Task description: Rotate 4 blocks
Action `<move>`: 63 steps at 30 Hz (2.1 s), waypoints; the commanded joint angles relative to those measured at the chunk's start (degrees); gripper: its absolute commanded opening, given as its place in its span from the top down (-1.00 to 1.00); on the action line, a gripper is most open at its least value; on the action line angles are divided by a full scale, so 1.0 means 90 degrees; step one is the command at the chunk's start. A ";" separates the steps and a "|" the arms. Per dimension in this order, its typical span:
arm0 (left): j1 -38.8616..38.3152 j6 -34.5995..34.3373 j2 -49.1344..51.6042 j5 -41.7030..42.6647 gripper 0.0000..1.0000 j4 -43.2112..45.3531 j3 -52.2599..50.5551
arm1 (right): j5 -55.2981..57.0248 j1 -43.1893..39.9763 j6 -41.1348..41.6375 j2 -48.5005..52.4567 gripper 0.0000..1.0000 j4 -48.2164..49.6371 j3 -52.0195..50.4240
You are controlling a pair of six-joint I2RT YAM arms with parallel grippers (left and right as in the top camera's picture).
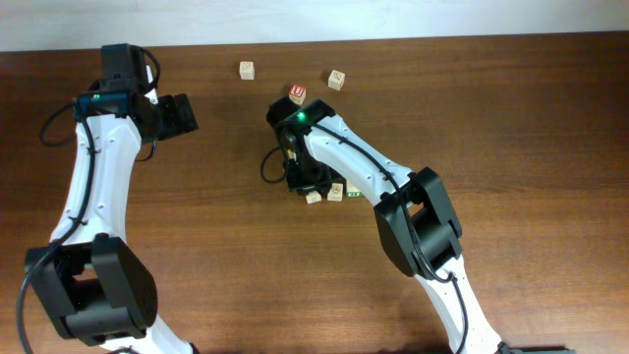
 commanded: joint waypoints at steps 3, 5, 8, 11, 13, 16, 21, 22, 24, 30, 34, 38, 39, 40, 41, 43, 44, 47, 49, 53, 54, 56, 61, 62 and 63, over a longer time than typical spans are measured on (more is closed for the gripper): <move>0.0005 -0.0036 0.0012 -0.0092 -1.00 -0.0015 0.0141 | 0.0211 -0.0022 0.0850 0.0032 0.38 -0.0104 0.0000; 0.0005 -0.0036 0.0012 -0.0092 -1.00 -0.0015 0.0138 | 0.0318 -0.0022 0.1022 0.0032 0.38 -0.0109 0.0000; 0.0005 -0.0036 0.0012 -0.0092 -1.00 -0.0015 0.0141 | 0.0367 -0.0024 0.1022 0.0032 0.38 0.0017 0.0000; 0.0005 -0.0039 0.0012 -0.0092 -1.00 -0.0027 0.0141 | 0.0372 -0.0024 0.1022 0.0032 0.38 0.0172 0.0000; 0.0005 -0.0036 0.0012 -0.0092 -0.99 -0.0041 0.0141 | 0.0413 -0.0029 0.1025 0.0032 0.36 0.0175 0.0000; 0.0005 -0.0039 0.0012 -0.0092 -0.99 -0.0039 0.0141 | 0.0413 -0.0029 0.1020 0.0029 0.10 0.0124 0.0002; 0.0005 -0.0036 0.0012 -0.0092 -1.00 -0.0041 0.0141 | 0.0413 -0.0102 0.0777 0.0029 0.03 -0.0017 0.0527; 0.0005 -0.0039 0.0012 -0.0092 -1.00 -0.0041 0.0141 | 0.0408 -0.0107 0.0631 0.0029 0.03 0.0010 0.0678; 0.0005 -0.0039 0.0012 -0.0092 -1.00 -0.0039 0.0141 | 0.0228 -0.0100 -0.0386 0.0029 -0.05 0.0306 0.0988; 0.0005 -0.0036 0.0012 -0.0092 -1.00 -0.0039 0.0138 | -0.0121 -0.0100 -0.2674 0.0192 -0.17 0.0933 0.0998; 0.0005 -0.0039 0.0012 -0.0092 -1.00 -0.0041 0.0141 | -0.0233 -0.0107 -0.3033 0.0279 -0.19 0.1120 0.0981; 0.0005 -0.0039 0.0012 -0.0092 -1.00 -0.0046 0.0141 | -0.0508 -0.0104 -0.3062 0.0464 -0.21 0.1156 0.0937; 0.0005 -0.0036 0.0012 -0.0092 -1.00 -0.0051 0.0141 | -0.0508 -0.0104 -0.3062 0.0464 -0.21 0.1156 0.0937; 0.0005 -0.0039 0.0012 -0.0092 -1.00 -0.0053 0.0141 | -0.0505 -0.0107 -0.3062 0.0464 -0.19 0.1158 0.0937; 0.0005 -0.0036 0.0012 -0.0092 -1.00 -0.0053 0.0138 | -0.0505 -0.0107 -0.3062 0.0464 -0.18 0.1149 0.0937; 0.0005 -0.0036 0.0012 -0.0092 -1.00 -0.0051 0.0141 | -0.0505 -0.0104 -0.3053 0.0486 0.00 0.1107 0.0937; 0.0005 -0.0039 0.0012 -0.0092 -0.99 -0.0053 0.0141 | -0.0508 -0.0104 -0.3031 0.0505 0.06 0.1103 0.0937; 0.0005 -0.0036 0.0012 -0.0095 -0.99 -0.0053 0.0138 | -0.0505 -0.0100 -0.3009 0.0546 0.20 0.1107 0.0923; 0.0005 -0.0036 0.0012 -0.0095 -0.99 -0.0053 0.0141 | -0.0500 -0.0102 -0.2987 0.0546 0.28 0.1090 0.0923; 0.0005 -0.0036 0.0012 -0.0095 -1.00 -0.0053 0.0141 | -0.0384 -0.0100 -0.2438 0.0546 0.37 0.1008 0.0923; 0.0005 -0.0036 0.0012 -0.0095 -0.99 -0.0053 0.0141 | -0.0384 -0.0100 -0.2157 0.0546 0.38 0.0998 0.0923; 0.0005 -0.0036 0.0012 -0.0092 -0.99 -0.0056 0.0138 | -0.0384 -0.0100 -0.1615 0.0546 0.39 0.0918 0.0923; 0.0005 -0.0036 0.0012 -0.0092 -0.99 -0.0056 0.0141 | -0.0384 -0.0092 -0.0457 0.0546 0.40 0.0656 0.0923; 0.0005 -0.0036 0.0012 -0.0092 -0.99 -0.0056 0.0141 | -0.0389 -0.0092 -0.0172 0.0546 0.40 0.0590 0.0923; 0.0005 -0.0036 0.0012 -0.0092 -0.99 -0.0053 0.0138 | -0.0396 -0.0087 -0.0007 0.0546 0.40 0.0520 0.0923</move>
